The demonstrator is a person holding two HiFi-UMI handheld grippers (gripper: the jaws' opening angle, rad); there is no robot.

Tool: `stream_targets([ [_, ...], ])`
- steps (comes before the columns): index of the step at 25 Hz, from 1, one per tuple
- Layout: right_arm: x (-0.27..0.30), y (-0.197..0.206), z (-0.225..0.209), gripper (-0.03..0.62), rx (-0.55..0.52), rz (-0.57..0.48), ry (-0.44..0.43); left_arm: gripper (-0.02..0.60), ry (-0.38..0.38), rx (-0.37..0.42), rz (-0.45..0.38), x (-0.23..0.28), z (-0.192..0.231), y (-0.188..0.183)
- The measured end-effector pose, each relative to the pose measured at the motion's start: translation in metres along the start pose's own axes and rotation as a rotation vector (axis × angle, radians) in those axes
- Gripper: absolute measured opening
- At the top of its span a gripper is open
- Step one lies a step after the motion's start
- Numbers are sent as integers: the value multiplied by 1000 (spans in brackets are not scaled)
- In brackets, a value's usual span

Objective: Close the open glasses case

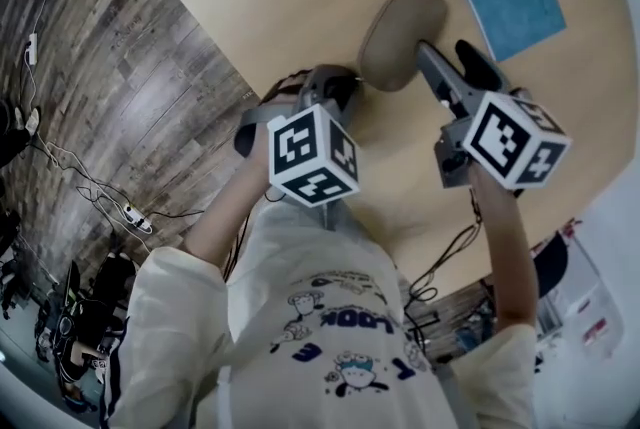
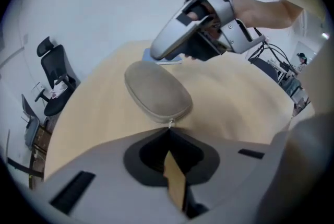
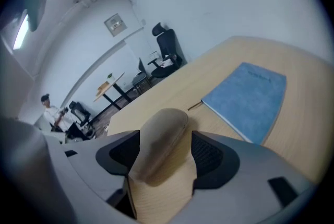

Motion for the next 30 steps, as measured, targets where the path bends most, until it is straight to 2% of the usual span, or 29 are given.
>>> stream_targets([
  [3, -1, -14, 10, 294, -263, 4, -39, 2, -67, 1, 24, -10, 36, 16],
  [6, 9, -24, 27, 316, -614, 28, -62, 2, -116, 16, 41, -17, 69, 22],
  [10, 24, -33, 58, 345, -1062, 81, -92, 2, -106, 63, 46, -21, 86, 18],
  [16, 62, -15, 63, 351, -1493, 210, -86, 3, -75, 109, 44, -14, 87, 15],
  [19, 72, -10, 60, 351, -1592, 216, -64, 3, -57, 107, 41, -12, 90, 15],
  [24, 79, -13, 62, 351, -1674, 216, -37, 3, -45, 127, 35, -11, 97, 13],
  [27, 79, -14, 64, 350, -1697, 215, -31, 3, -34, 181, 11, -12, 99, 14],
  [30, 79, -12, 62, 350, -1706, 206, -28, 2, -21, 291, 12, -13, 97, 14],
])
Point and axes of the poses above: the fingertips, and each gripper's own axes: x forward along the fingers, z to its left, y out of its underside, the point moved 8 cm from there along -x, backward along the fingers, and after that the axes turned 4 degrees about y, right-handed, at the moved point
